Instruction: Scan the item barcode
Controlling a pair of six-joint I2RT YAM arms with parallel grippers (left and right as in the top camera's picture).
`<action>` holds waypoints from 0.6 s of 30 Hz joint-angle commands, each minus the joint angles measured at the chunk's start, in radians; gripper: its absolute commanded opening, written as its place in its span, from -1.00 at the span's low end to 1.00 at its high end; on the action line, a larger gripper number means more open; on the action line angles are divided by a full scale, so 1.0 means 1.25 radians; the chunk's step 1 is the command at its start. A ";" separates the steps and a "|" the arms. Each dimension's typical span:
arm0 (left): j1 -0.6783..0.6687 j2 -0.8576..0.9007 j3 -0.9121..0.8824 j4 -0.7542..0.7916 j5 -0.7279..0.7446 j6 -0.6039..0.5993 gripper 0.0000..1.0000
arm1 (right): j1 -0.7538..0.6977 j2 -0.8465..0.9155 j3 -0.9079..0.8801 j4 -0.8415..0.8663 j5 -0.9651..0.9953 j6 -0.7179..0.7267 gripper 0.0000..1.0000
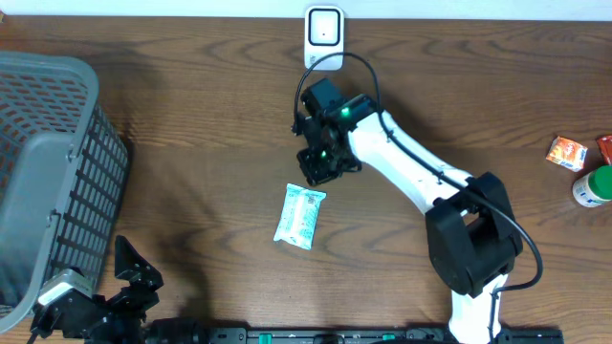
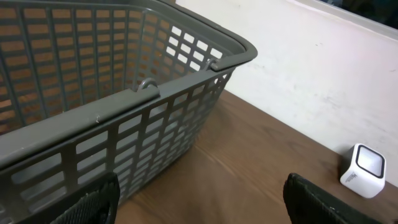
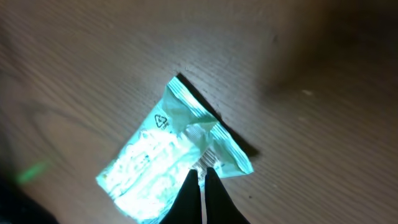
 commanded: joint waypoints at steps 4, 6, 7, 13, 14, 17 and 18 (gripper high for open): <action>-0.004 -0.006 -0.002 0.000 0.005 -0.007 0.69 | 0.036 0.007 -0.124 0.097 0.011 0.001 -0.97; -0.004 -0.006 -0.002 0.000 0.005 -0.007 0.69 | 0.037 0.007 -0.161 0.133 0.011 0.016 -0.97; -0.004 -0.006 -0.002 0.000 0.005 -0.007 0.69 | 0.037 0.007 -0.178 0.149 0.011 0.020 -0.97; -0.004 -0.006 -0.002 0.000 0.005 -0.007 0.69 | 0.034 0.002 -0.193 0.167 0.052 0.048 -0.97; -0.004 -0.006 -0.002 0.000 0.005 -0.007 0.69 | 0.033 -0.002 -0.184 0.157 0.052 0.048 -0.98; -0.004 -0.006 -0.002 0.000 0.005 -0.007 0.69 | 0.031 -0.023 -0.135 0.099 0.052 0.034 -0.98; -0.004 -0.006 -0.002 0.000 0.005 -0.007 0.69 | 0.031 -0.033 -0.114 0.077 0.053 0.029 -0.98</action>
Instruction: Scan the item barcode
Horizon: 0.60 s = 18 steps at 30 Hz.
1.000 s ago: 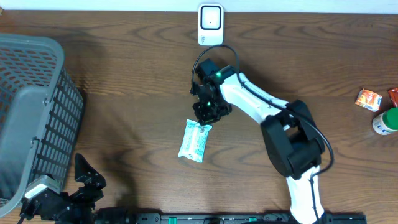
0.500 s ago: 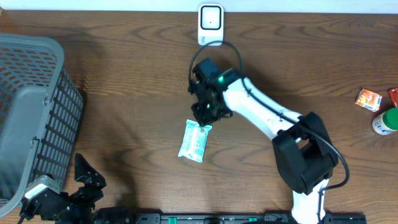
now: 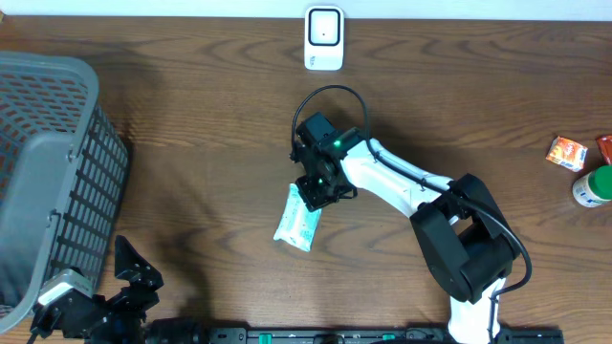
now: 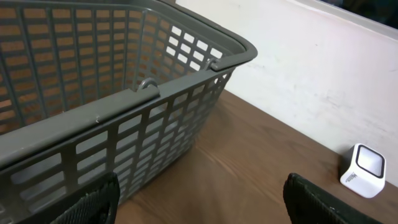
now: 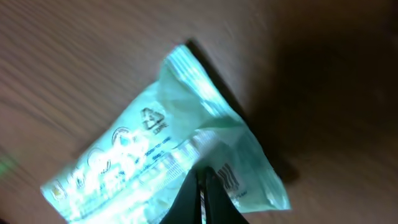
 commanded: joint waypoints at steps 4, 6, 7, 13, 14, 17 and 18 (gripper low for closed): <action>-0.004 -0.006 -0.002 0.001 0.005 -0.007 0.69 | 0.002 -0.067 0.101 -0.090 0.032 -0.002 -0.98; -0.004 -0.006 -0.002 0.001 0.005 -0.007 0.69 | 0.007 -0.081 0.103 -0.093 0.032 0.000 -0.97; -0.004 -0.006 -0.002 0.001 0.005 -0.007 0.69 | 0.010 -0.082 0.102 -0.096 0.032 0.000 -0.97; -0.004 -0.006 -0.002 0.001 0.005 -0.007 0.69 | 0.035 -0.052 0.042 -0.063 0.033 0.023 -0.97; -0.004 -0.006 -0.002 0.001 0.005 -0.007 0.69 | 0.039 -0.043 0.028 -0.050 0.033 0.031 -0.97; -0.004 -0.006 -0.002 0.001 0.005 -0.007 0.68 | 0.049 -0.006 -0.018 -0.005 0.033 0.062 -0.97; -0.004 -0.006 -0.002 0.001 0.005 -0.007 0.69 | 0.049 0.008 -0.030 0.007 0.034 0.073 -0.97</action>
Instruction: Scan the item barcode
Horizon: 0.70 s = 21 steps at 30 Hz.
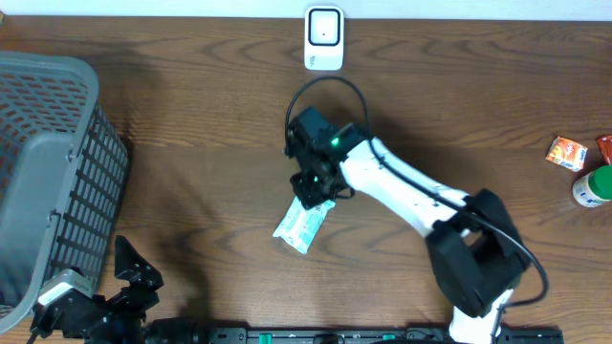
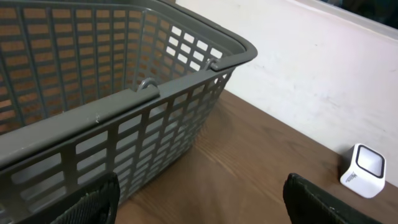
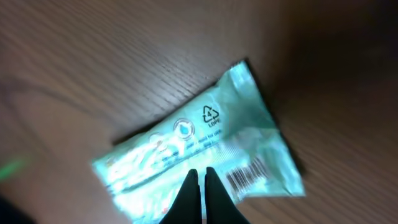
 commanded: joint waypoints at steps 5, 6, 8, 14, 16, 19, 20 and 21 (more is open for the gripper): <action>-0.004 -0.006 -0.002 0.000 0.004 -0.007 0.69 | 0.006 0.066 -0.046 0.008 0.023 0.051 -0.98; -0.004 -0.006 -0.002 0.000 0.004 -0.007 0.69 | 0.005 0.058 -0.036 -0.005 0.024 0.039 -0.98; -0.004 -0.006 -0.002 0.000 0.004 -0.007 0.69 | 0.005 0.045 -0.005 -0.034 0.024 0.028 -0.98; -0.004 -0.006 -0.002 0.000 0.004 -0.007 0.69 | 0.022 -0.019 0.069 -0.070 -0.028 0.006 -0.97; -0.004 -0.006 -0.002 0.000 0.004 -0.007 0.69 | 0.038 -0.028 0.069 -0.060 -0.071 0.005 -0.97; -0.004 -0.006 -0.002 0.000 0.004 -0.007 0.69 | 0.078 -0.025 0.069 -0.035 -0.088 0.003 -0.98; -0.004 -0.006 -0.002 0.000 0.004 -0.007 0.69 | 0.096 -0.024 0.069 -0.021 -0.076 0.003 -0.95; -0.004 -0.006 -0.002 0.000 0.004 -0.007 0.69 | 0.108 -0.021 0.069 -0.008 -0.060 0.003 -0.94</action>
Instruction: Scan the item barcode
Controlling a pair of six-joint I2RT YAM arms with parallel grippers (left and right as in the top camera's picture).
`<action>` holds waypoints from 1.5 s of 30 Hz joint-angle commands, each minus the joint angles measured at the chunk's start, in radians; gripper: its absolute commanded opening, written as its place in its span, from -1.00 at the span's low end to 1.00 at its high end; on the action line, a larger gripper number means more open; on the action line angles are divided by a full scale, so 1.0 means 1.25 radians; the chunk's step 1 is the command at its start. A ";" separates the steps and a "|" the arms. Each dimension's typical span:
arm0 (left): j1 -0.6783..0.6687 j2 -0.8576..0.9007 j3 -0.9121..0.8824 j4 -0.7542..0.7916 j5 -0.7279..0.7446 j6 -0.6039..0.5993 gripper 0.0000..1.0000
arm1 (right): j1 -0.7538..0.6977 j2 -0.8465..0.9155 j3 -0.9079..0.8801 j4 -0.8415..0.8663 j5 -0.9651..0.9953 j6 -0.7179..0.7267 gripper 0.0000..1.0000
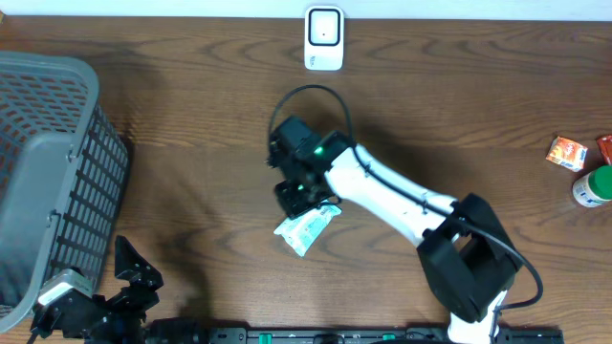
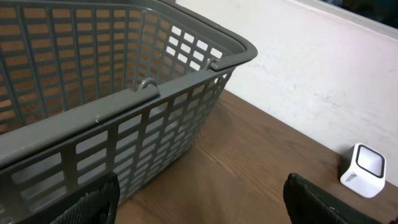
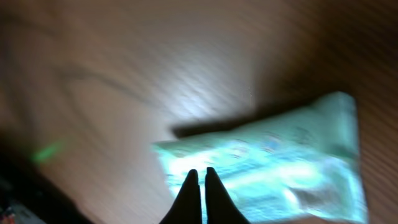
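The item, a pale green-white packet (image 1: 308,227), lies tilted on the brown table, below the middle. The right wrist view shows the packet (image 3: 280,180) blurred, stretching to the right of my fingertips. My right gripper (image 1: 304,197) is shut and low at the packet's upper left end, its tips (image 3: 199,177) over the packet's left edge with nothing seen between them. The white scanner (image 1: 324,38) stands at the far edge and appears small as scanner (image 2: 364,170). My left gripper (image 2: 202,205) stays open at the near left corner, holding nothing.
A grey mesh basket (image 1: 43,172) fills the left side, its basket wall (image 2: 124,118) close before the left wrist. An orange pack (image 1: 566,153) and a green-capped bottle (image 1: 593,186) sit at the right edge. A black cable loops above the right wrist.
My shut right gripper has shifted left along the table. The packet has turned further toward lying crosswise, and its barcode end now sits right of the fingertips. The left arm is unchanged.
My right gripper was shut above the packet's far end, the packet lying nearly lengthwise. Then the shut tips were down at that end. The packet then lay slanted with its barcode in the wrist view, and now slants more.
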 commanded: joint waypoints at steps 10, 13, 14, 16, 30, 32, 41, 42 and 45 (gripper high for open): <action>-0.004 -0.006 -0.002 0.001 0.005 -0.007 0.69 | 0.093 0.099 0.012 0.080 0.154 0.052 -0.98; -0.004 -0.006 -0.002 0.001 0.005 -0.007 0.69 | 0.092 0.104 0.012 0.064 0.154 0.060 -0.97; -0.004 -0.006 -0.002 0.001 0.005 -0.007 0.69 | 0.096 0.103 0.012 0.051 0.149 0.060 -0.98; -0.004 -0.006 -0.002 0.001 0.005 -0.007 0.68 | 0.105 0.101 0.013 0.025 0.132 0.060 -0.98; -0.004 -0.006 -0.002 0.001 0.005 -0.007 0.69 | 0.120 0.096 0.027 -0.250 0.459 0.125 -0.98; -0.004 -0.006 -0.002 0.001 0.005 -0.007 0.69 | 0.105 0.095 0.055 -0.278 0.490 0.144 -0.98; -0.004 -0.006 -0.002 0.001 0.005 -0.007 0.69 | 0.076 0.060 0.155 -0.398 0.247 0.090 -0.97; -0.004 -0.006 -0.002 0.001 0.005 -0.007 0.69 | 0.080 0.060 0.152 -0.405 0.215 0.090 -0.97; -0.004 -0.006 -0.002 0.001 0.005 -0.007 0.69 | 0.105 0.060 0.122 -0.407 0.174 0.100 -0.98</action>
